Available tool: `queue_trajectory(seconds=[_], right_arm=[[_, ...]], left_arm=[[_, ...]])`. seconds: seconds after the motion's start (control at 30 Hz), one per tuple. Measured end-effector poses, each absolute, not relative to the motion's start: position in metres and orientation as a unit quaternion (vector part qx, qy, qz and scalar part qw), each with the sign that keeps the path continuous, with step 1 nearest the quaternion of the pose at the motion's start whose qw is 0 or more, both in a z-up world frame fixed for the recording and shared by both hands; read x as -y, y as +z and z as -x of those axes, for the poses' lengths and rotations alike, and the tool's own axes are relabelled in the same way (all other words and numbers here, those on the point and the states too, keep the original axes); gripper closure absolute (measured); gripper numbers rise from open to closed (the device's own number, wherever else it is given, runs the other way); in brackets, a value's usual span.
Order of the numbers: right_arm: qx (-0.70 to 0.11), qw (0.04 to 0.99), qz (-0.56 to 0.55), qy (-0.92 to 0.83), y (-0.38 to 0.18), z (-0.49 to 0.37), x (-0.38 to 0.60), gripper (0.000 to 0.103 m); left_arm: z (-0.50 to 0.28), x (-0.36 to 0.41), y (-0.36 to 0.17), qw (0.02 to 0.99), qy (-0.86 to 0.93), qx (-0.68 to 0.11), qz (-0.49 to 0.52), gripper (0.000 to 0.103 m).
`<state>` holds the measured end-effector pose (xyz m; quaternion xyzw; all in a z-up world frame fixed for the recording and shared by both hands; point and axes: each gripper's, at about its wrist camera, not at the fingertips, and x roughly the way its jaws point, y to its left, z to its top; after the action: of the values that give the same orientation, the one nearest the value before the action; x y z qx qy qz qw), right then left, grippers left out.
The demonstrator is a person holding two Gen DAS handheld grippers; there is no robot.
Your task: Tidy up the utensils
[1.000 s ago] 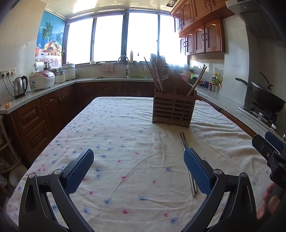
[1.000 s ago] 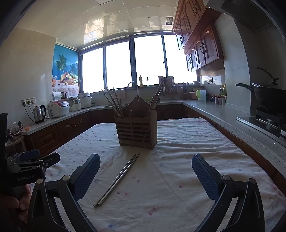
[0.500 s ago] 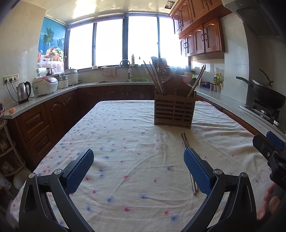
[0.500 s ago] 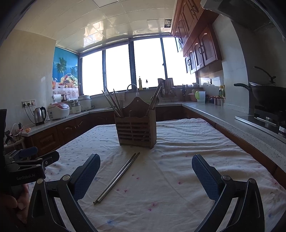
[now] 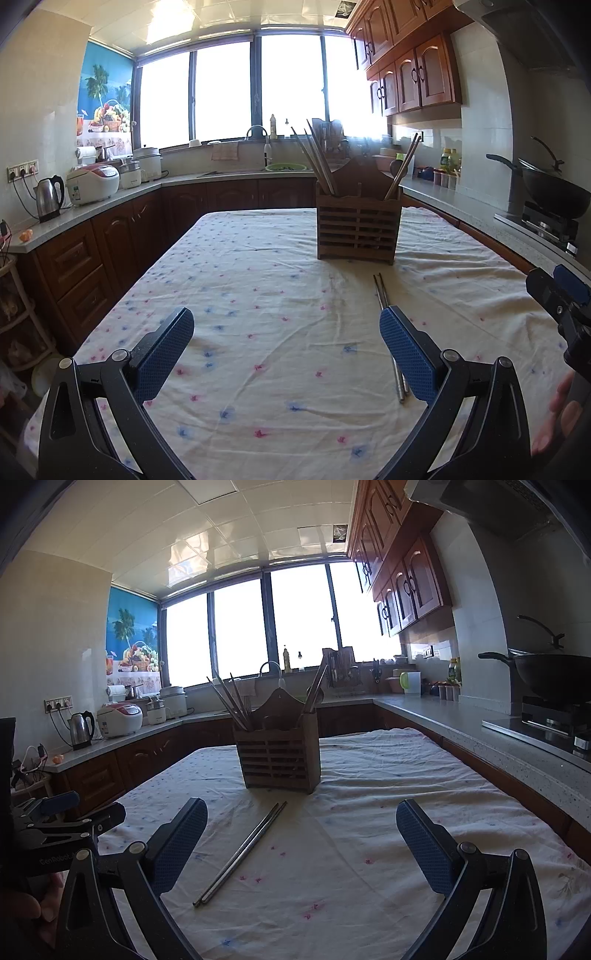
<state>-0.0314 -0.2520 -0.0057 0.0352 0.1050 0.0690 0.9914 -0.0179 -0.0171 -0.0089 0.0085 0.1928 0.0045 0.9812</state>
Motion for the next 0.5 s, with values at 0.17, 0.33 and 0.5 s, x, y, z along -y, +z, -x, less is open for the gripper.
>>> queue_trajectory(seconds=[0.17, 0.33, 0.5], right_arm=[[-0.103, 0.992, -0.036, 0.070, -0.0059, 0.0319, 0.2520, 0.000], [-0.102, 0.992, -0.036, 0.071, -0.0062, 0.0323, 0.2523, 0.000], [-0.100, 0.992, -0.033, 0.072, -0.0056, 0.0332, 0.2520, 0.000]], left_arm=[[0.0177, 0.0184, -0.0090, 0.981, 0.006, -0.192, -0.010, 0.000], [0.0214, 0.0202, -0.0096, 0.983, 0.009, -0.185, -0.015, 0.000], [0.0223, 0.0209, -0.0098, 0.983, 0.012, -0.185, -0.019, 0.000]])
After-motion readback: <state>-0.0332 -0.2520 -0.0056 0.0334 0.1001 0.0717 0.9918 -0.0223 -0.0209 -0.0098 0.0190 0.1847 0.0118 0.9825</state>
